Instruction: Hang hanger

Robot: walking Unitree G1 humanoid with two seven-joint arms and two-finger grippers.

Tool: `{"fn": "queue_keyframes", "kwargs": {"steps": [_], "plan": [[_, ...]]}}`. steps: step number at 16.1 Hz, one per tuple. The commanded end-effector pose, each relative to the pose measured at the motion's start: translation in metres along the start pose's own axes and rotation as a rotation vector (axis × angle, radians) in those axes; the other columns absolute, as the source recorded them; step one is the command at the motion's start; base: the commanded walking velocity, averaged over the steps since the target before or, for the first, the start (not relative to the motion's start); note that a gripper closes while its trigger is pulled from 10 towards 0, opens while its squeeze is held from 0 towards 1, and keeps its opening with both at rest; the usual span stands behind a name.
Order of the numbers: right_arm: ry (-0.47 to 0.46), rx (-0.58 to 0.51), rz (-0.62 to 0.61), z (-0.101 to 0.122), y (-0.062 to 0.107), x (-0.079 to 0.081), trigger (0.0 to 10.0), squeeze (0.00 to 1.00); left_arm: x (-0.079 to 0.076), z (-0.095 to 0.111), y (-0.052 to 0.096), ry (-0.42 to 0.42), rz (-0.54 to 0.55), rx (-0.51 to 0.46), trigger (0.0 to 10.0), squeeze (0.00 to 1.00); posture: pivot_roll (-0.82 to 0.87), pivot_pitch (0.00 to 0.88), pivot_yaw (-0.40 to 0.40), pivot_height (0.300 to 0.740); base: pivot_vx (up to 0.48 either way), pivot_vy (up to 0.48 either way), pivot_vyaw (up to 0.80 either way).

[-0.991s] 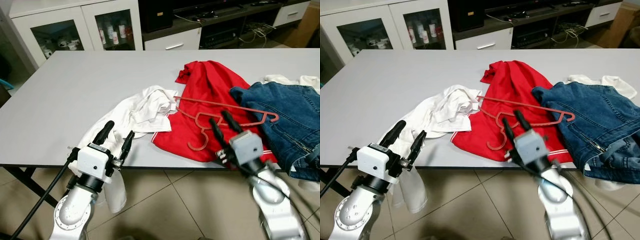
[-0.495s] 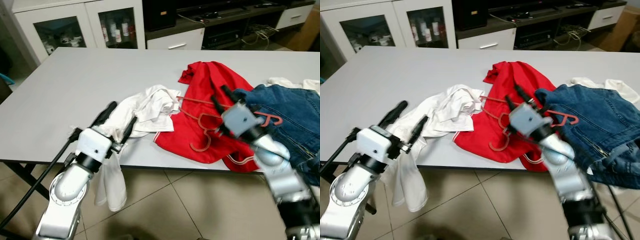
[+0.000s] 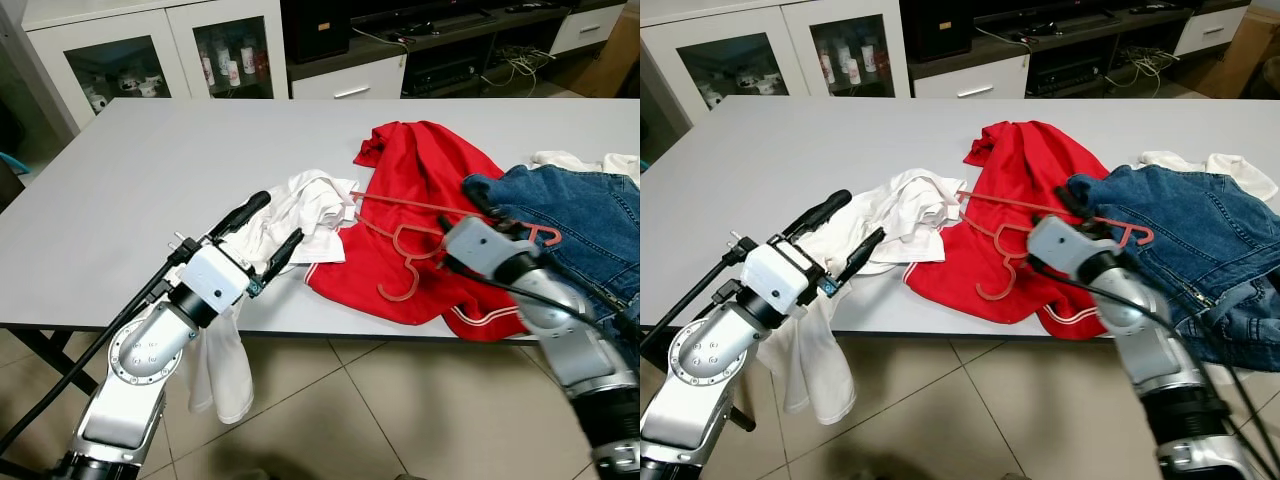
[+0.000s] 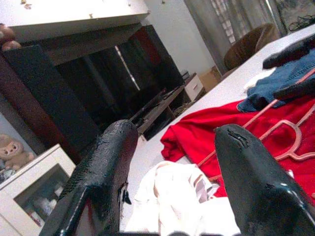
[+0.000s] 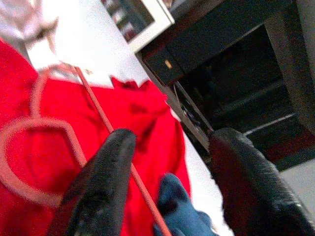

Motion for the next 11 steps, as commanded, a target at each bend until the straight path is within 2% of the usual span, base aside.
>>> {"fn": "queue_keyframes", "kwargs": {"steps": [1,3,4,5,9,11], "plan": [[0.054,0.037,-0.011,-0.005,0.001,-0.005,10.0,1.0,0.0,-0.001,-0.001,-0.009,-0.024,-0.001,10.0,0.0,-0.06,0.0,0.075,0.74,0.0,0.0,0.0],[0.084,0.087,-0.003,-0.015,0.007,-0.006,10.0,1.0,-0.001,-0.001,-0.002,-0.017,-0.038,-0.004,10.0,0.0,-0.06,0.0,0.076,0.74,0.0,0.0,0.0],[0.104,0.105,0.0,-0.019,0.01,-0.005,10.0,0.91,-0.002,-0.001,-0.001,-0.023,-0.047,-0.003,10.0,0.0,-0.06,0.0,0.076,0.74,0.0,0.0,0.0],[0.125,0.125,0.006,-0.022,0.013,-0.004,10.0,0.0,-0.004,-0.001,-0.001,-0.031,-0.057,-0.003,10.0,0.0,-0.06,0.0,0.077,0.74,0.0,0.0,0.0],[0.125,0.143,0.043,-0.023,0.015,-0.004,10.0,0.0,-0.011,0.0,-0.002,-0.118,-0.141,-0.012,10.0,0.0,-0.06,0.0,0.078,0.74,0.0,0.0,0.0],[0.129,0.116,0.027,-0.015,0.01,-0.012,10.0,0.0,-0.009,0.0,-0.005,-0.13,-0.144,-0.021,10.0,0.0,-0.07,0.0,0.077,0.74,0.0,0.0,0.0]]}}
Point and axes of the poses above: a point about 5 cm out from each wrist's last joint towards the gripper, its own y axis pointing back from the gripper into the wrist, its own z axis along the axis of the wrist's last joint, x = y × z, the point moved 2 cm from there along -y, pointing out of the wrist towards the gripper, and after that the axes turned 5 degrees about -y, right-handed, at the moved point
